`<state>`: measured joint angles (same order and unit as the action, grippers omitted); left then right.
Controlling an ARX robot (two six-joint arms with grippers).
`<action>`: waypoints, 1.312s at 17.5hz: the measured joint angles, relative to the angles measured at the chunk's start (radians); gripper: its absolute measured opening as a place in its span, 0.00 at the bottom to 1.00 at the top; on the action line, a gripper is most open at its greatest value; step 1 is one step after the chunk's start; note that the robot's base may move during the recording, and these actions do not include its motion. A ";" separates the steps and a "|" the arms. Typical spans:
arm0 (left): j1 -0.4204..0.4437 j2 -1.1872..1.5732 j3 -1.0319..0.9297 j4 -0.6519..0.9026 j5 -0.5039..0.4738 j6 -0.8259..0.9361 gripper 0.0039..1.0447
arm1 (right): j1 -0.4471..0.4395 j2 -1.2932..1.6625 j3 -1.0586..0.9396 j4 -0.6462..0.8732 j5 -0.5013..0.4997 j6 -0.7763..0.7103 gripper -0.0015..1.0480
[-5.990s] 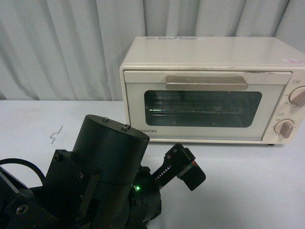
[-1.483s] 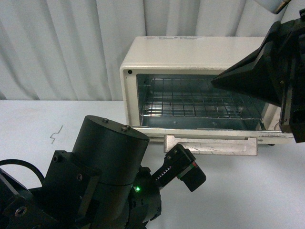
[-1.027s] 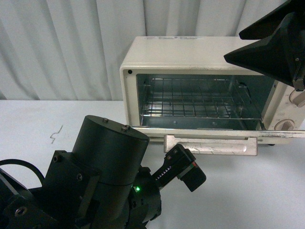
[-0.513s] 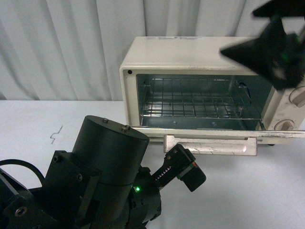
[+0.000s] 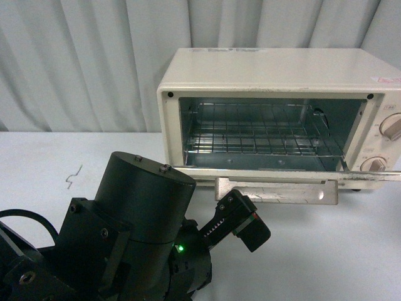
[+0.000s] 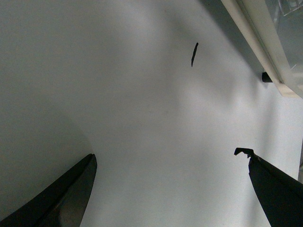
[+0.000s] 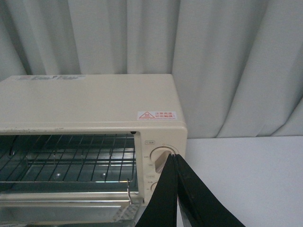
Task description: Open oven
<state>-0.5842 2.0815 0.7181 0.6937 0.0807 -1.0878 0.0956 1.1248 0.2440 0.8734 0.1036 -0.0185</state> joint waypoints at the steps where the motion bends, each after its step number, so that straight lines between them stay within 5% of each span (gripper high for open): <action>1: 0.000 0.000 0.000 0.000 -0.002 0.000 0.94 | -0.006 -0.025 -0.017 -0.005 -0.007 0.000 0.02; 5: 0.000 0.000 0.000 0.000 0.001 0.000 0.94 | -0.080 -0.166 -0.109 -0.062 -0.096 0.001 0.02; 11: 0.000 0.000 0.000 0.000 0.001 0.000 0.94 | -0.096 -0.328 -0.200 -0.093 -0.103 0.003 0.02; 23: 0.000 0.000 0.000 0.000 -0.002 0.000 0.94 | -0.096 -0.729 -0.233 -0.482 -0.103 0.004 0.02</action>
<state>-0.5842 2.0815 0.7181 0.6937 0.0788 -1.0878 -0.0002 0.3954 0.0105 0.3916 0.0006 -0.0147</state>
